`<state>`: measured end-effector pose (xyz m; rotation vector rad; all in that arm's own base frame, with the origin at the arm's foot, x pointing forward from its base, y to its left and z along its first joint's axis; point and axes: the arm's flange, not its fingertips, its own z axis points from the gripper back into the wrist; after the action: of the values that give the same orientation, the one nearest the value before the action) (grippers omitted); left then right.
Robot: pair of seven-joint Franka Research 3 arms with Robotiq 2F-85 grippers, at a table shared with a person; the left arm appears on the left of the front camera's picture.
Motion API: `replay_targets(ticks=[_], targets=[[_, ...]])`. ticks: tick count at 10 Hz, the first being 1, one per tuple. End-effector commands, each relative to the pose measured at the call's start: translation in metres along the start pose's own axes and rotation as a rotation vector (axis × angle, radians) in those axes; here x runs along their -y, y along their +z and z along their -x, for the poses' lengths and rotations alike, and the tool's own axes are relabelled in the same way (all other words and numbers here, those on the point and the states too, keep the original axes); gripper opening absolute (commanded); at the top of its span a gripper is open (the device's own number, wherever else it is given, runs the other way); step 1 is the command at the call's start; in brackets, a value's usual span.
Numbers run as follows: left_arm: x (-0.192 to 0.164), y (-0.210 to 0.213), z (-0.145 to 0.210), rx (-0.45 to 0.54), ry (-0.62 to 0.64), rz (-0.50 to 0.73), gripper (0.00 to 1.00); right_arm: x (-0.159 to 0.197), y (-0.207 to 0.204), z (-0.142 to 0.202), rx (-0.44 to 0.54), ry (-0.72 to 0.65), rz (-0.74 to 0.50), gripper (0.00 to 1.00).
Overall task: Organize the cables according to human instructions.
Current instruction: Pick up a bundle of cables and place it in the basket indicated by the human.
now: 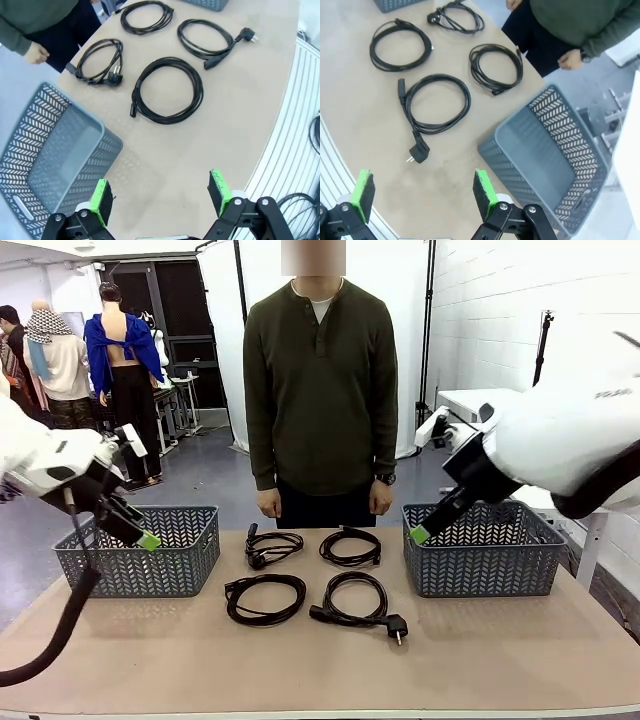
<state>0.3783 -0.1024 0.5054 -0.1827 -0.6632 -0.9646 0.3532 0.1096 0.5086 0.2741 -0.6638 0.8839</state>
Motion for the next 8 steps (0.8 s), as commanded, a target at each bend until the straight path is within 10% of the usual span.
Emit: replay_targets(ticks=[1, 8], targets=[[-0.008, 0.01, 0.007, 0.042, -0.009, 0.054, 1.0, 0.002, 0.005, 0.012, 0.057, 0.037, -0.066, 1.0], [-0.007, 0.017, 0.007, 0.046, 0.009, 0.033, 1.0, 0.003, 0.014, 0.003, 0.05, 0.02, -0.048, 1.0]])
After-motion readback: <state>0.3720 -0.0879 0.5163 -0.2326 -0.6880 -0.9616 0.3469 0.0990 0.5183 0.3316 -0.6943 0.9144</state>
